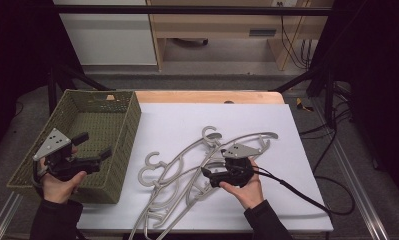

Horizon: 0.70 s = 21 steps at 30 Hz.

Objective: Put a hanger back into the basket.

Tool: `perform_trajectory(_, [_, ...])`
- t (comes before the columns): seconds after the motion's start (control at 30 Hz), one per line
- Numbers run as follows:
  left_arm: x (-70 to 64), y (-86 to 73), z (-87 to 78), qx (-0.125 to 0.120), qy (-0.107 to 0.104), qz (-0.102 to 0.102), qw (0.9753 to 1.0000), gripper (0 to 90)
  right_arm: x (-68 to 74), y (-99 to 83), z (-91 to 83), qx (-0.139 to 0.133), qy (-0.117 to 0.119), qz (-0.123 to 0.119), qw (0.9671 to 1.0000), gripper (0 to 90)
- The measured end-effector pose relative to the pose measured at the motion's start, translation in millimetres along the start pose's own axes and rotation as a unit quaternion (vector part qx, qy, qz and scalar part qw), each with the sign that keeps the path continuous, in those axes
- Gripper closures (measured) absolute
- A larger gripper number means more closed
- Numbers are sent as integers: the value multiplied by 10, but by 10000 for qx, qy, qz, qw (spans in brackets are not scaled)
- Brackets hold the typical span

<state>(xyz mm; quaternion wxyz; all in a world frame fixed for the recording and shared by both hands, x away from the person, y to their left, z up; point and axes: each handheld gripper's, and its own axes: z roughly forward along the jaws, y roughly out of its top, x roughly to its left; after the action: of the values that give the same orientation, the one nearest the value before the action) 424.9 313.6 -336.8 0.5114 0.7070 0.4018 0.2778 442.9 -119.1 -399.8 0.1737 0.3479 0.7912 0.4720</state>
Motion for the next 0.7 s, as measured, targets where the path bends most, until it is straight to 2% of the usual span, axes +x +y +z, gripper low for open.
perform_trajectory(0.13, [-78,-4,65,83,-108,27,9999,60,-19,2,-25,-64,-118,-91,9999,109])
perform_trajectory(0.3, [-371,-17,271,346,-288,198,9988,69,-123,18,-134,-296,-172,24,9994,95])
perform_trajectory(0.43, [-597,-39,423,514,-478,232,9973,81,-239,26,-258,-543,-213,67,9983,79])
perform_trajectory(0.47, [-597,-39,423,514,-478,232,9973,85,-239,26,-258,-543,-213,67,9983,79])
perform_trajectory(0.53, [-780,-44,538,677,-632,364,9950,86,-334,20,-352,-693,-205,60,9974,67])
perform_trajectory(0.6, [-822,-43,564,712,-654,412,9945,91,-388,13,-415,-764,-260,62,9967,65])
perform_trajectory(0.63, [-946,-38,642,800,-760,492,9927,95,-421,7,-455,-818,-267,75,9963,66])
perform_trajectory(0.7, [-1036,-30,710,917,-881,582,9902,103,-465,-8,-506,-913,-264,147,9954,67])
